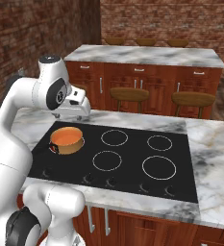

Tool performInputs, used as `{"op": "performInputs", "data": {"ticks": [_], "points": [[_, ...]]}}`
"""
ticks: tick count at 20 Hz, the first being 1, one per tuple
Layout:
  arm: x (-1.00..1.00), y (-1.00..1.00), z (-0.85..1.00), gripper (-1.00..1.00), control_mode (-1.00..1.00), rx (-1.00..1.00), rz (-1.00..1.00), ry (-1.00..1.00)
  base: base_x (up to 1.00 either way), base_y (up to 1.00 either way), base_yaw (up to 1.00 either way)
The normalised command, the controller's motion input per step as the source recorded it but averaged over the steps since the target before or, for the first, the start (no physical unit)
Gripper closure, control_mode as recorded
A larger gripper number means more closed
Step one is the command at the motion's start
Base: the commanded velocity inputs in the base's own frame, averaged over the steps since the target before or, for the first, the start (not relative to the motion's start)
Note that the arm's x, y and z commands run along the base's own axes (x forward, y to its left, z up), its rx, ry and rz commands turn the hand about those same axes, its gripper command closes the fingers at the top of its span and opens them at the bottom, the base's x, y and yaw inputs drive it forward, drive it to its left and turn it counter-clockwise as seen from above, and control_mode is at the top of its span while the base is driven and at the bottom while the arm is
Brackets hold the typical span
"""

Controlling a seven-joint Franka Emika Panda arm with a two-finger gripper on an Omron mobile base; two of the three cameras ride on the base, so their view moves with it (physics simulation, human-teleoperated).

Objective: Wait until the marinara sauce is simmered to a deep red color and then turn off the stove.

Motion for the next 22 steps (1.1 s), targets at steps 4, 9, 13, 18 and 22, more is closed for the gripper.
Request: {"op": "performInputs", "data": {"ticks": [4, 9, 13, 18, 22], "points": [[0.0, 0.0, 0.0, -1.0, -1.0, 0.0, 0.0, 0.0, 0.0, 0.0, 0.0], [0.0, 0.0, 0.0, -1.0, -1.0, 0.0, 0.0, 0.0, 0.0, 0.0, 0.0], [0.0, 0.0, 0.0, -1.0, -1.0, 0.0, 0.0, 0.0, 0.0, 0.0, 0.0], [0.0, 0.0, 0.0, -1.0, -1.0, 0.0, 0.0, 0.0, 0.0, 0.0, 0.0], [0.0, 0.0, 0.0, -1.0, -1.0, 0.0, 0.0, 0.0, 0.0, 0.0, 0.0]]}}
